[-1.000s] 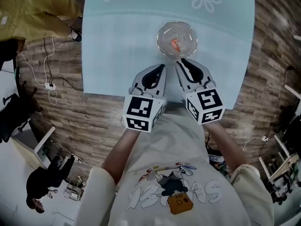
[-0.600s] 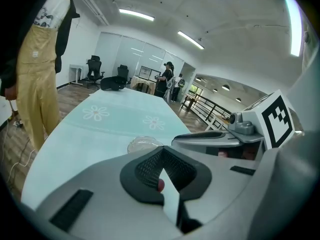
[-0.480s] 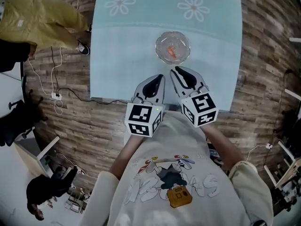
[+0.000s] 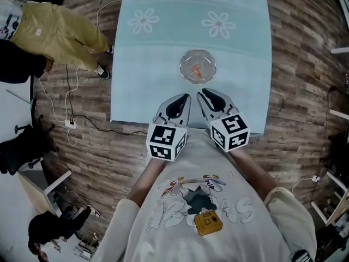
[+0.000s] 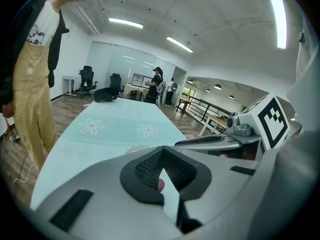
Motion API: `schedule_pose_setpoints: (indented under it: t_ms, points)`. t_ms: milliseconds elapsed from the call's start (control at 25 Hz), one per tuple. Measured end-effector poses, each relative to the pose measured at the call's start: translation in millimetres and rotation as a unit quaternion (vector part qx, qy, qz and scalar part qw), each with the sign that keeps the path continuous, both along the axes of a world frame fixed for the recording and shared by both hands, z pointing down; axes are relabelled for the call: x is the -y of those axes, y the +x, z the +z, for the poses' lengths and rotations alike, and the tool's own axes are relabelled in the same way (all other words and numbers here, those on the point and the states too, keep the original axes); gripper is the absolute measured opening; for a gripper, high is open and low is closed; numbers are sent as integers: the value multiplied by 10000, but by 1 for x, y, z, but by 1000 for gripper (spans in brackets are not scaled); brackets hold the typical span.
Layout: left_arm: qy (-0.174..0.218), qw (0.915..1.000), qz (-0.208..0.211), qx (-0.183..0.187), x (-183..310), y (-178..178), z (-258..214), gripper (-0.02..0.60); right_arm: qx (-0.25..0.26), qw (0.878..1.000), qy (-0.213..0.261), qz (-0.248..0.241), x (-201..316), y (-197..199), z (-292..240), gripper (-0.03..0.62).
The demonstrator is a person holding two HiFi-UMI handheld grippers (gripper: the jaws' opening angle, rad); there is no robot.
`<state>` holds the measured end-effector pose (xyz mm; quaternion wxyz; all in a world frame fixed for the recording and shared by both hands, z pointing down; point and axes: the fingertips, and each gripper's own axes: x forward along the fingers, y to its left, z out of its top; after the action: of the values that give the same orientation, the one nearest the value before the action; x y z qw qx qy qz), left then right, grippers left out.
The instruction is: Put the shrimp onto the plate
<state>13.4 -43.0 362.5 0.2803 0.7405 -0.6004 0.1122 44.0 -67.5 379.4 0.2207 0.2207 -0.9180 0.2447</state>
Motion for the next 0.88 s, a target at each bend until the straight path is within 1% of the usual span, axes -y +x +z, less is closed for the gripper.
schedule_pose_setpoints:
  t_ms: [160,320,440,520,600,720,800,880]
  points:
    - [206,9995,147,214,4,-1,-12,8,101,9998,140,76,-4,2,-14,67]
    - [253,9983,320,425,-1,-3,-15,8,196,9991,346,169,-3,7,-26,67]
    - [350,9976,347,489,0,-5,-20,8,442,9982,317,247,4,10,-36,67]
    - [414,9967,444,535,2,0,-23,8,687,9968,338,217,3,9,-44,66]
    - [466,9952,638,573,4,8,-25,8,848,9954,429,140,0,8,-50,66]
    - [538,9925,909,609,5,22,-27,8,858,9952,480,-9,-5,8,-52,66]
    - [526,9922,956,610,5,26,-26,8,881,9952,413,-62,-6,8,-51,61]
    - [499,9929,873,637,7,22,-26,8,987,9946,322,-23,-2,7,-51,48]
